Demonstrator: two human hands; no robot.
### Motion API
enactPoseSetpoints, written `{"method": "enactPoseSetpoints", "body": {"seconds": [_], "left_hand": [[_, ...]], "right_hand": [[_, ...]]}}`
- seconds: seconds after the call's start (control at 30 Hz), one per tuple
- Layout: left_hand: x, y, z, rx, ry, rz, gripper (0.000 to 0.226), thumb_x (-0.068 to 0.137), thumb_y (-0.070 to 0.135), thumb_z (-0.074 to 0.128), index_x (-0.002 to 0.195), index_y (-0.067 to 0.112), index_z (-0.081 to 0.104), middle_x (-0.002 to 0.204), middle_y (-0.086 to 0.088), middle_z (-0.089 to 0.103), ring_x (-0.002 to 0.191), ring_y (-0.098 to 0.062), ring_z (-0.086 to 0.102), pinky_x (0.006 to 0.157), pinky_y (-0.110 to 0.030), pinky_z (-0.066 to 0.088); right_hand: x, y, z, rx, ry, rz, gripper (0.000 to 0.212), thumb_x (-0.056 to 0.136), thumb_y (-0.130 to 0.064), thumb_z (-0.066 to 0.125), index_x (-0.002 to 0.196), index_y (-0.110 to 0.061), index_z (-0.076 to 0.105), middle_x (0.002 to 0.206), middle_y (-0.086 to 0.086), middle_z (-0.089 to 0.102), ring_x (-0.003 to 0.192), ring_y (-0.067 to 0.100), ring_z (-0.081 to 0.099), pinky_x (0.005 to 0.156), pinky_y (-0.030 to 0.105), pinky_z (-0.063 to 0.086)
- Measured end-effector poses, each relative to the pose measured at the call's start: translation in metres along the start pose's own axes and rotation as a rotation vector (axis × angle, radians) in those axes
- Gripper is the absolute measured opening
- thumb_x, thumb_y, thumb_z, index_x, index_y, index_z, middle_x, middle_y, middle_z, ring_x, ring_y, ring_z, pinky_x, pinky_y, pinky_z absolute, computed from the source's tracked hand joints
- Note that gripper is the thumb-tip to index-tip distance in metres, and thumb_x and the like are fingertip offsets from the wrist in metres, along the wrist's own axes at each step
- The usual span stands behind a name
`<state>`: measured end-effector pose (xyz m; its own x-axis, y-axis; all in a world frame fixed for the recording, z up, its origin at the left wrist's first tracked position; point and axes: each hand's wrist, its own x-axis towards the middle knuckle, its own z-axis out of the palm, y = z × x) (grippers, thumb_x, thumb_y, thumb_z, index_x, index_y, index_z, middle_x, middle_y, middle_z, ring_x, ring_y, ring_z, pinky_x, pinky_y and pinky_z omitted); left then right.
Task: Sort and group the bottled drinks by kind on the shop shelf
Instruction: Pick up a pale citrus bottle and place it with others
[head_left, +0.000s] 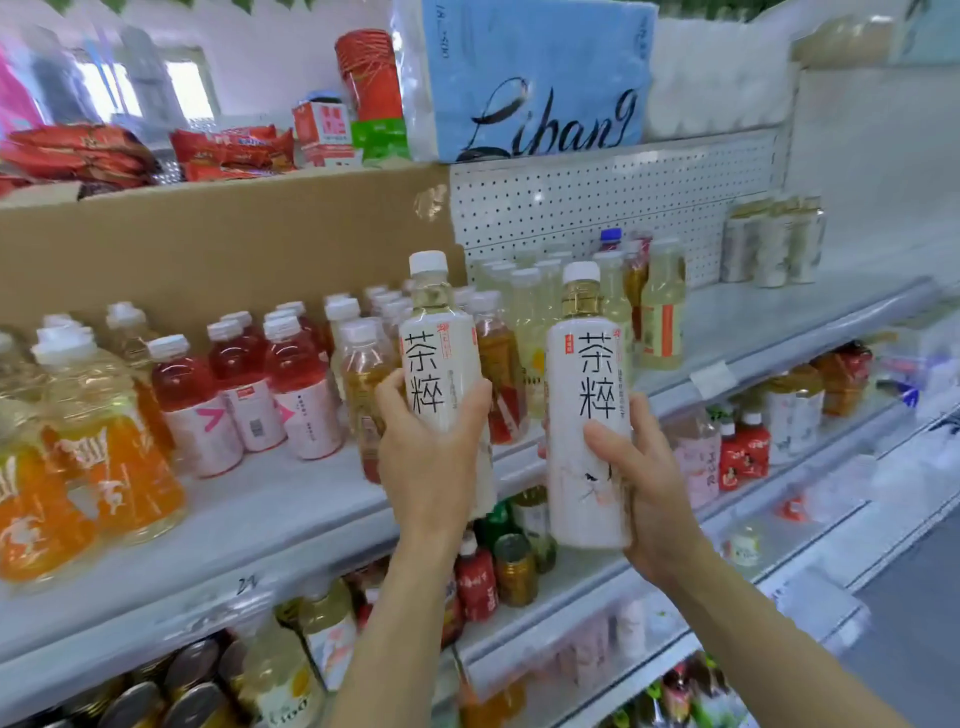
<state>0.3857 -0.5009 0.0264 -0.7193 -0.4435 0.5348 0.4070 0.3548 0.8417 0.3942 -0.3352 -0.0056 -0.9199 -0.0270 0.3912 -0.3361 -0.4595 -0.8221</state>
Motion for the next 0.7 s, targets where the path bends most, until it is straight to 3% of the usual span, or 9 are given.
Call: {"method": "enactPoseSetpoints", "body": {"seconds": [0.1, 0.23, 0.3, 0.43, 0.53, 0.63, 0.7], "left_hand": [[-0.029, 0.011, 0.053, -0.032, -0.03, -0.028, 0.054, 0.084, 0.046, 0.074, 0.124, 0.028, 0.043, 0.102, 0.019, 0.062, 0.079, 0.007, 0.062, 0.057, -0.014, 0.046], [-0.057, 0.025, 0.127, -0.069, -0.041, -0.07, 0.057, 0.082, 0.05, 0.075, 0.124, 0.028, 0.043, 0.1, 0.019, 0.062, 0.084, -0.007, 0.065, 0.07, -0.039, 0.057], [-0.07, 0.03, 0.164, -0.085, -0.057, -0.087, 0.055, 0.083, 0.048, 0.075, 0.124, 0.028, 0.044, 0.102, 0.018, 0.063, 0.085, -0.011, 0.067, 0.072, -0.043, 0.058], [-0.087, 0.04, 0.232, -0.095, -0.1, -0.096, 0.05, 0.083, 0.05, 0.074, 0.117, 0.033, 0.042, 0.1, 0.017, 0.063, 0.085, -0.012, 0.066, 0.068, -0.04, 0.057], [-0.087, 0.047, 0.281, -0.099, -0.123, -0.091, 0.05, 0.083, 0.049, 0.074, 0.116, 0.029, 0.042, 0.095, 0.017, 0.061, 0.081, -0.007, 0.064, 0.06, -0.026, 0.049], [-0.081, 0.046, 0.328, -0.112, -0.137, -0.082, 0.05, 0.085, 0.049, 0.073, 0.118, 0.028, 0.043, 0.094, 0.018, 0.062, 0.08, -0.006, 0.064, 0.062, -0.027, 0.05], [-0.075, 0.044, 0.36, -0.135, -0.16, -0.087, 0.05, 0.085, 0.049, 0.072, 0.12, 0.028, 0.044, 0.096, 0.018, 0.063, 0.081, -0.004, 0.064, 0.063, -0.026, 0.049]], "right_hand": [[-0.001, -0.024, -0.051, -0.04, 0.032, -0.013, 0.061, 0.074, -0.03, 0.076, 0.129, -0.018, 0.052, 0.113, 0.012, 0.069, 0.096, 0.031, 0.069, 0.074, 0.041, 0.058], [-0.002, -0.05, -0.123, -0.087, 0.084, -0.026, 0.05, 0.078, -0.022, 0.068, 0.126, -0.017, 0.055, 0.11, 0.009, 0.071, 0.092, 0.026, 0.07, 0.07, 0.034, 0.058], [0.0, -0.061, -0.158, -0.1, 0.112, -0.021, 0.05, 0.078, -0.023, 0.068, 0.126, -0.018, 0.055, 0.11, 0.009, 0.071, 0.093, 0.026, 0.07, 0.071, 0.036, 0.058], [0.013, -0.076, -0.219, -0.096, 0.174, 0.014, 0.057, 0.073, -0.03, 0.074, 0.126, -0.017, 0.056, 0.111, 0.012, 0.069, 0.09, 0.026, 0.07, 0.07, 0.038, 0.057], [0.035, -0.086, -0.258, -0.081, 0.21, 0.013, 0.05, 0.077, -0.027, 0.069, 0.124, -0.016, 0.056, 0.102, 0.007, 0.071, 0.084, 0.022, 0.07, 0.066, 0.035, 0.057], [0.06, -0.09, -0.294, -0.111, 0.245, -0.007, 0.046, 0.074, -0.028, 0.069, 0.117, -0.015, 0.057, 0.094, 0.002, 0.072, 0.079, 0.018, 0.07, 0.061, 0.03, 0.056], [0.078, -0.09, -0.318, -0.157, 0.276, -0.015, 0.056, 0.067, -0.033, 0.078, 0.116, -0.017, 0.057, 0.096, 0.002, 0.072, 0.081, 0.019, 0.071, 0.063, 0.031, 0.056]]}}
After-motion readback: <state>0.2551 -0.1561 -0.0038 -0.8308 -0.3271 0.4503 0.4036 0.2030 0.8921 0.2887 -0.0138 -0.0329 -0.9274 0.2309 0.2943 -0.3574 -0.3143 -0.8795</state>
